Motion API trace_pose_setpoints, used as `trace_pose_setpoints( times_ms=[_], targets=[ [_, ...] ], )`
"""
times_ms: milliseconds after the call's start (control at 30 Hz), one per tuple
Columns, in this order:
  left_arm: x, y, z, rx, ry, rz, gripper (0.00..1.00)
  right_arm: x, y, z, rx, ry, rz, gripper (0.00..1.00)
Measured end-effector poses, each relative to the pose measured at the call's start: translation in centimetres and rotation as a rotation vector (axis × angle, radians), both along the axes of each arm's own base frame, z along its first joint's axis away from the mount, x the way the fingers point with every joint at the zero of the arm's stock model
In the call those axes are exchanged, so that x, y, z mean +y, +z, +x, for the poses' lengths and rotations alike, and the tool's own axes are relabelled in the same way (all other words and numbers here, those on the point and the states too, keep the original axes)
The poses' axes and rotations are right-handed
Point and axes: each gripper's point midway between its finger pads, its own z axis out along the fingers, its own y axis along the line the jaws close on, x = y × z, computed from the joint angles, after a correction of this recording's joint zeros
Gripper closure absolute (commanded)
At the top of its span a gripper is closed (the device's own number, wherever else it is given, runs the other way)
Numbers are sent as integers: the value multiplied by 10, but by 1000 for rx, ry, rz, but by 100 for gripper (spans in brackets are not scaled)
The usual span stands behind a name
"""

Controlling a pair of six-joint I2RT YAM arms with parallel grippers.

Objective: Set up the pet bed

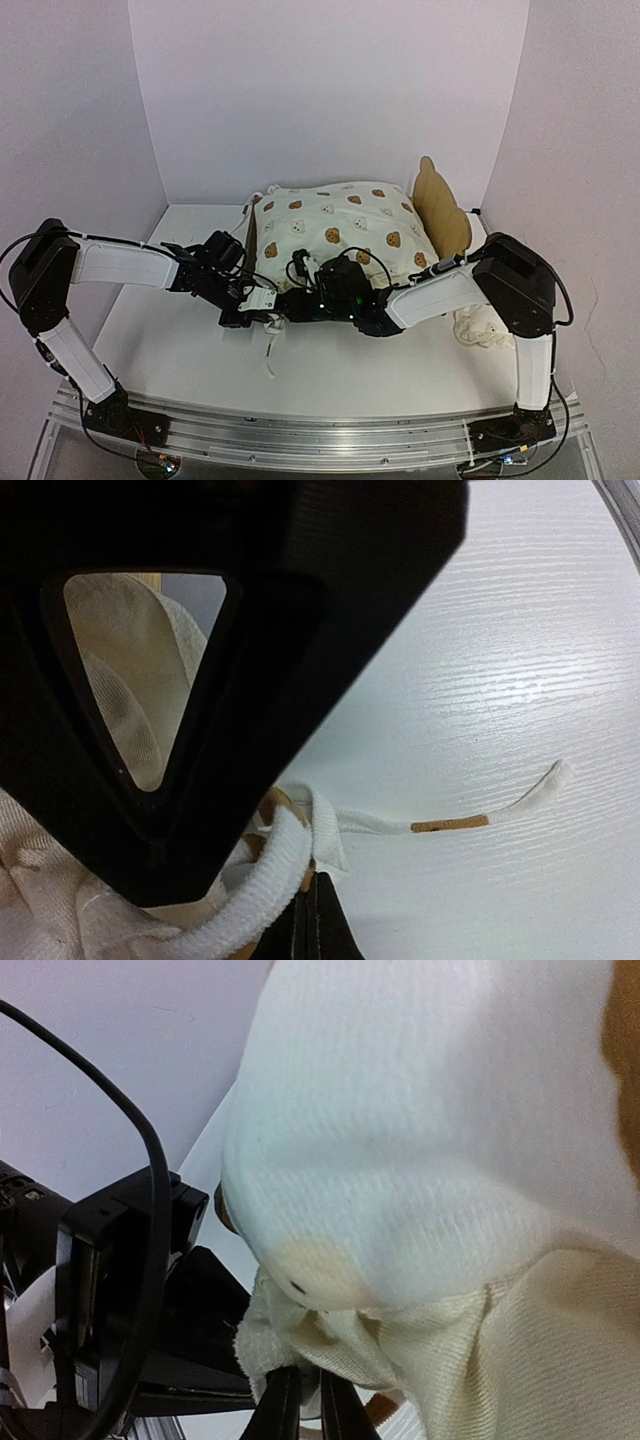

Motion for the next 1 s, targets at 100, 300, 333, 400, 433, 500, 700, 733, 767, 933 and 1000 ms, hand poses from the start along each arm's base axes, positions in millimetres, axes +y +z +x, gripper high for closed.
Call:
trace_pose_setpoints(
  times_ms=[100, 300, 333, 400, 433, 500, 700, 733, 767, 933, 1000],
  targets=[
    [1, 0, 1, -3, 3, 4, 100, 1, -1, -2, 16, 5, 7, 96],
    [2, -2, 0, 0, 5, 7, 100, 4, -5, -8, 58, 38, 19, 100],
    [2, -2, 0, 1, 5, 8, 100, 4, -5, -8, 58, 38, 20, 100],
    [2, -2, 0, 1, 5, 7, 100, 3, -5, -7, 58, 35, 20, 100],
    [1, -2, -1, 2, 6, 7, 100, 2, -7, -8, 59, 32, 18, 100],
    [1, -2, -1, 5, 8, 6, 96, -3, -12, -10, 64, 26, 4, 100],
    [7, -4, -8, 49, 24, 25, 79, -22, -16, -18, 65, 13, -29, 100],
    [9, -4, -9, 64, 29, 28, 77, -23, -13, -19, 60, 14, -27, 100],
    [11, -3, -10, 73, 33, 30, 76, -25, -7, -19, 51, 14, -22, 100],
    [16, 15, -11, 120, 61, 6, 74, -26, 24, -19, -14, 24, 12, 100],
    [11, 31, -8, 128, 69, -35, 73, -26, 33, -20, -39, 30, 20, 100]
  ],
)
